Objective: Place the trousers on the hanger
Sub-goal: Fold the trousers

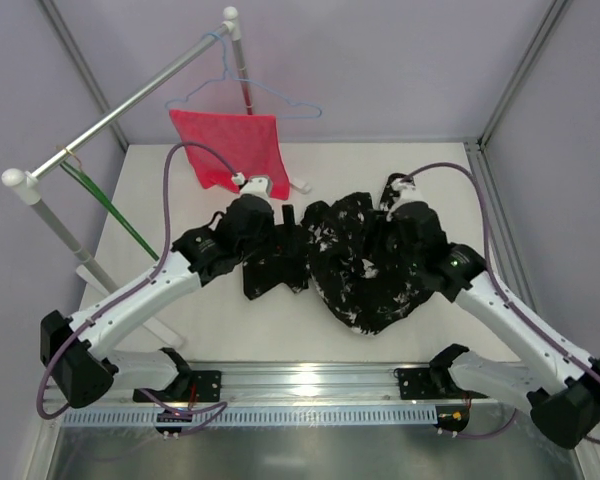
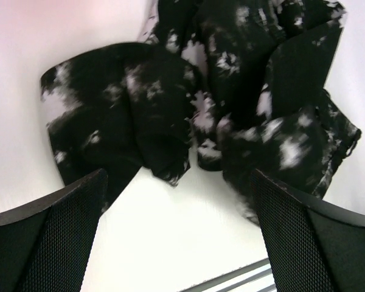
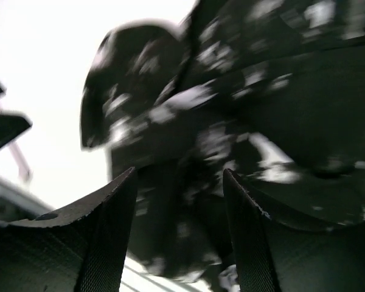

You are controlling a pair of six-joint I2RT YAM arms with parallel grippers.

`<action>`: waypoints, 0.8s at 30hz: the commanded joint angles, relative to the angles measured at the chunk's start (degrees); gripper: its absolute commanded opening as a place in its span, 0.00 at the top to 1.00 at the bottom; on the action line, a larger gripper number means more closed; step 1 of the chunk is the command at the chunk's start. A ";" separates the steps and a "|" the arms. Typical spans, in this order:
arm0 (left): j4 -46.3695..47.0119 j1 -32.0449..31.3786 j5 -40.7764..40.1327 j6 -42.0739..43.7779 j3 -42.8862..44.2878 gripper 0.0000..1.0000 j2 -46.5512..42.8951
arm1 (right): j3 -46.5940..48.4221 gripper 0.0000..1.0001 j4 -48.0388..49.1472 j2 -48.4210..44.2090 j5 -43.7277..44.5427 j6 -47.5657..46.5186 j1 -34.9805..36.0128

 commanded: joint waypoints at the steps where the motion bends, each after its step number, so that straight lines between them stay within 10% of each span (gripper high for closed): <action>1: 2.55 0.17 5.40 4.40 6.73 0.00 5.50 | -3.86 0.38 -3.42 -5.78 7.59 1.53 -9.92; 9: -2.44 -0.62 10.25 7.83 23.77 0.01 24.92 | -13.97 0.37 2.28 -3.18 -6.09 -2.51 -33.24; 17: 8.16 -0.98 23.94 5.65 16.68 0.08 28.64 | -15.03 0.27 7.92 12.56 -15.71 -5.94 -44.59; 24: 9.60 -0.89 24.32 3.97 11.14 0.77 24.51 | -18.20 0.34 14.77 17.84 -19.31 -6.73 -44.68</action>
